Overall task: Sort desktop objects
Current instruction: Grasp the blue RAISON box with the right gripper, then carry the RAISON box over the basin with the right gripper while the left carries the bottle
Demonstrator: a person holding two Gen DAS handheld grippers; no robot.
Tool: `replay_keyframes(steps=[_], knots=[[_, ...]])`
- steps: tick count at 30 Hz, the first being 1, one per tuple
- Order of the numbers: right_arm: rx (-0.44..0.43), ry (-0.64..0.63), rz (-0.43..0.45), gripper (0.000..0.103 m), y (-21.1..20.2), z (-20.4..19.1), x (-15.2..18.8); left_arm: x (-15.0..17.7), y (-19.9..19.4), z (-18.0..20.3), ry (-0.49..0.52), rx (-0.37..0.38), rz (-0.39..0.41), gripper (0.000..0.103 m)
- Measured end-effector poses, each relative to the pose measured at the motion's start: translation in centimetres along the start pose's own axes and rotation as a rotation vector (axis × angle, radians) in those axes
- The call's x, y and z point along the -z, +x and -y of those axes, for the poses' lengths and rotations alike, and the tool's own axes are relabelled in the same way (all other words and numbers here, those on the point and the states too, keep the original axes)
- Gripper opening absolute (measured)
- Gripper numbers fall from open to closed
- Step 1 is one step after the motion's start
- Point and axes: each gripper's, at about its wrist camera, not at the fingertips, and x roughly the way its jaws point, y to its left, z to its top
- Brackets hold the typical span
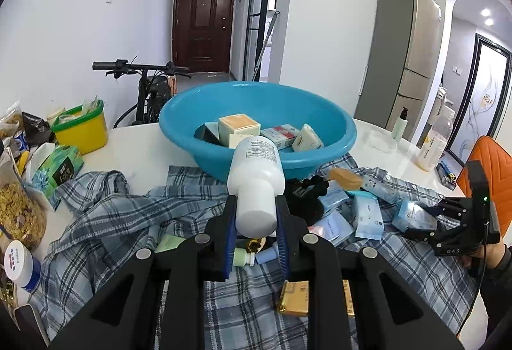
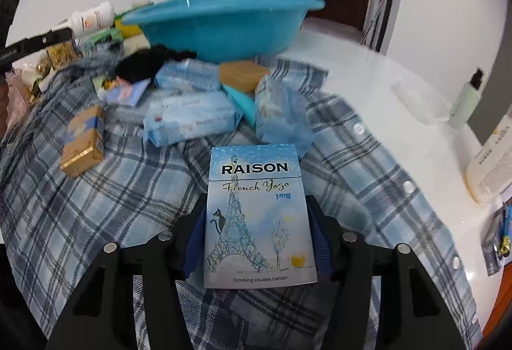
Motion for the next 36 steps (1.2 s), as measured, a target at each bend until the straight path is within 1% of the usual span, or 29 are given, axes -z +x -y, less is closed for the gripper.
replay_keyframes(steps=[3,7,14,17,20,27,31,36], knots=[[-0.003,0.0,0.036,0.056,-1.5,-0.1,-0.4,-0.4,-0.3,0.1,0.003,0.002,0.01,0.024],[-0.016,-0.013,0.082,0.056,-3.0,-0.9,-1.8,-1.2,-0.6,0.3,0.004,0.001,0.025,0.024],[-0.072,-0.047,0.17,0.056,-4.3,-3.7,-5.8,-2.1,-0.7,0.0,-0.005,0.004,0.034,0.024],[-0.096,-0.053,0.192,0.056,-4.3,-4.8,-7.7,-2.3,-0.7,-0.2,-0.007,-0.001,0.033,0.024],[-0.094,-0.067,0.221,0.056,-4.1,-5.7,-9.6,-2.7,-0.6,-0.4,-0.006,-0.01,0.038,0.024],[-0.111,-0.019,0.272,0.056,-3.0,-6.6,-14.9,-3.8,0.0,-0.7,0.014,-0.044,0.048,0.024],[-0.101,0.004,0.298,0.056,-2.3,-6.9,-17.5,-5.0,0.1,-1.0,0.011,-0.071,0.065,0.024],[-0.126,0.022,0.338,0.056,-1.5,-6.8,-20.1,-7.0,0.7,-1.3,0.018,-0.083,0.087,0.024]])
